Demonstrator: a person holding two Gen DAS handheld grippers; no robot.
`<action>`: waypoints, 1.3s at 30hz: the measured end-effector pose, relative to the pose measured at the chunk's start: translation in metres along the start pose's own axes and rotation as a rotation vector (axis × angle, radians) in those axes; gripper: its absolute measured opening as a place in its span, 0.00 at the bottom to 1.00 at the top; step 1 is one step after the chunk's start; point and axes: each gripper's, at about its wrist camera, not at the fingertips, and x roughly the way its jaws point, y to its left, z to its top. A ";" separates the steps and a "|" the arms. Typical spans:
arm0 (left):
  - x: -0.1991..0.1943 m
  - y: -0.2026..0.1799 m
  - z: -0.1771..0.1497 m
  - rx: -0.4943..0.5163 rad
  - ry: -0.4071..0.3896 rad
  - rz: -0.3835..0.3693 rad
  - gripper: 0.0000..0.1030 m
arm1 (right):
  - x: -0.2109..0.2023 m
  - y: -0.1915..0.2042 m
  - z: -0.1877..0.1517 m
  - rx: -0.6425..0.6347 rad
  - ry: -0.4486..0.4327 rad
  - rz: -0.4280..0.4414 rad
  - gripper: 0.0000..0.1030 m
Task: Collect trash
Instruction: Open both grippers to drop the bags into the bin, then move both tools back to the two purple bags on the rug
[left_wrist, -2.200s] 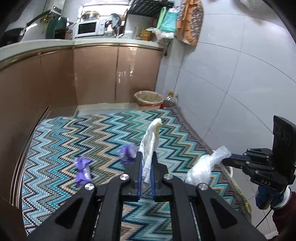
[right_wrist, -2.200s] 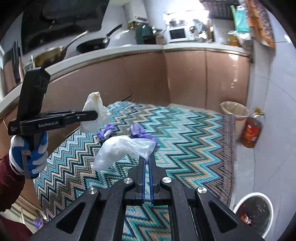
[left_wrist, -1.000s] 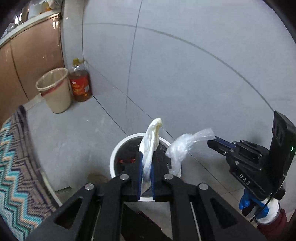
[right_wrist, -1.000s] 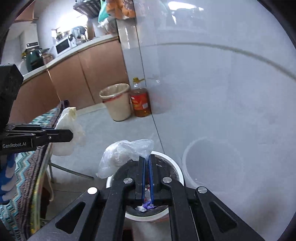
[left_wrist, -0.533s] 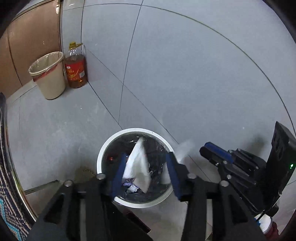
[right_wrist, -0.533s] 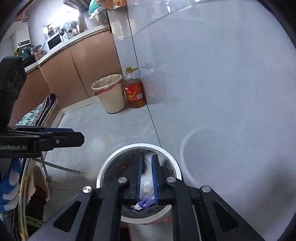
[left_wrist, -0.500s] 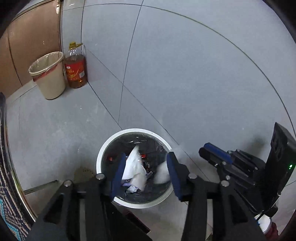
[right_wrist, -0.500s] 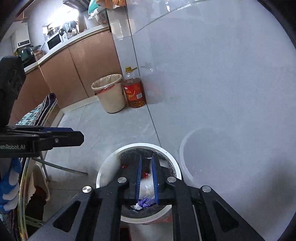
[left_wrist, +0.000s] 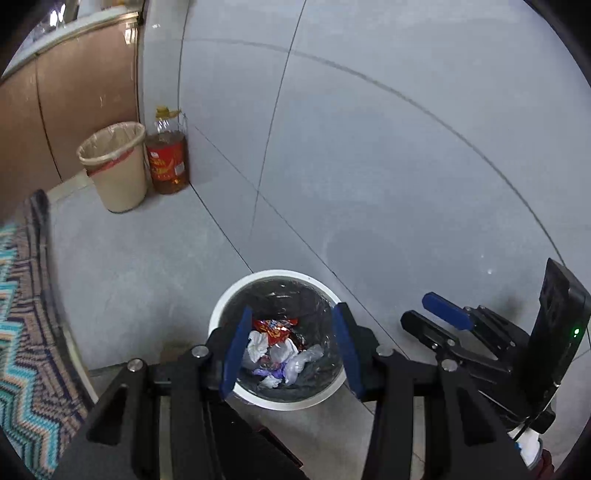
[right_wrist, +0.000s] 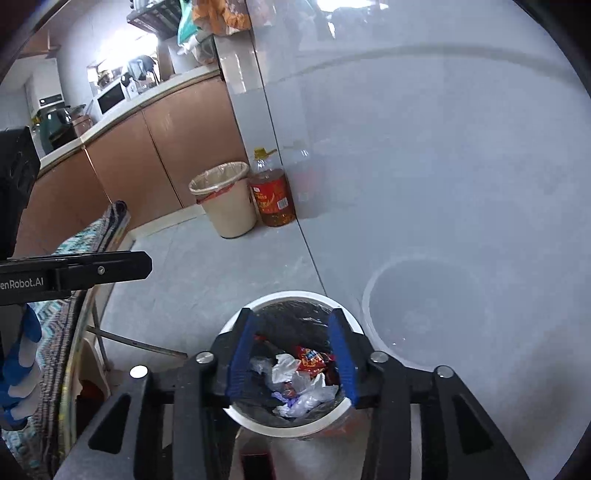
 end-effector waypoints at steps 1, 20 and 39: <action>-0.008 -0.001 -0.002 0.004 -0.014 0.010 0.43 | -0.006 0.004 0.000 -0.001 -0.010 0.001 0.45; -0.194 -0.015 -0.065 0.092 -0.362 0.267 0.52 | -0.136 0.088 0.005 -0.055 -0.249 0.064 0.78; -0.330 0.010 -0.145 0.015 -0.605 0.420 0.53 | -0.221 0.170 -0.009 -0.193 -0.399 0.104 0.98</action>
